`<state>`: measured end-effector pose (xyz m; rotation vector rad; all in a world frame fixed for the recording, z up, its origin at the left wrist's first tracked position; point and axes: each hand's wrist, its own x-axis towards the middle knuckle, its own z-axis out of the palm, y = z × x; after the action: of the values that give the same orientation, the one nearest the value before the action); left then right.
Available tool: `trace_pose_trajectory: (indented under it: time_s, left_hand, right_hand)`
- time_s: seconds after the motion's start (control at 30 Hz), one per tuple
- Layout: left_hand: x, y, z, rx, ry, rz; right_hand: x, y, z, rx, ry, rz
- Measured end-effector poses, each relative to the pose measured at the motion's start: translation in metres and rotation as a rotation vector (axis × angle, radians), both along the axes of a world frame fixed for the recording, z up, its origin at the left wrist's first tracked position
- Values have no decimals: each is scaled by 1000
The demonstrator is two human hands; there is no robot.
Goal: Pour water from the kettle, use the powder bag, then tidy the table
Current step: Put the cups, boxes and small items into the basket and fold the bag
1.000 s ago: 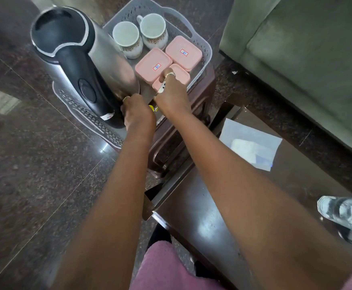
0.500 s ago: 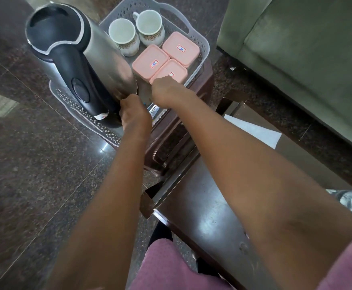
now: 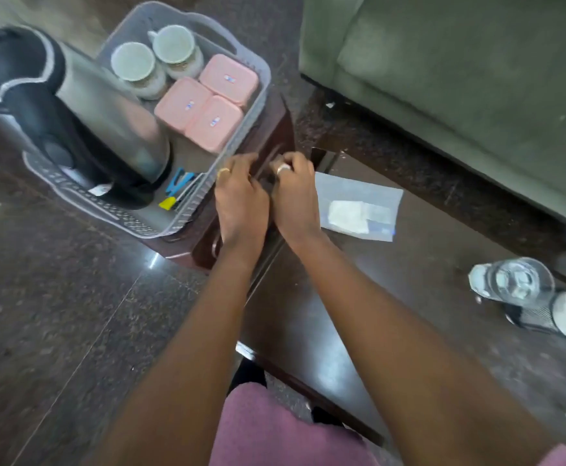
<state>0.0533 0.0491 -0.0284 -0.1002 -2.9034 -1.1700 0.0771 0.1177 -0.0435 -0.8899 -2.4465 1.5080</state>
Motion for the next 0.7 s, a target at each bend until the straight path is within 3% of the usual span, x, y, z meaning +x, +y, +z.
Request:
trace_pose_trajectory:
  time_s: [0.07, 0.27, 0.37, 0.5, 0.57, 0.7]
  left_hand:
    - [27, 17, -6, 49, -33, -47]
    - [132, 63, -38, -15, -164, -358]
    - [193, 80, -56, -80, -275, -540]
    - [253, 84, -80, -291, -397, -623]
    - [272, 79, -87, -388, -480, -593]
    - [302, 68, -94, -516, -470, -583]
  right_hand:
    - [30, 11, -5, -113, -38, -151]
    - [153, 45, -43, 27, -164, -352]
    - [221, 55, -64, -28, -266, -506]
    - [299, 65, -77, -15, -428, -645]
    - [333, 67, -83, 81, -485, -598]
    - [390, 80, -84, 186, -563, -601]
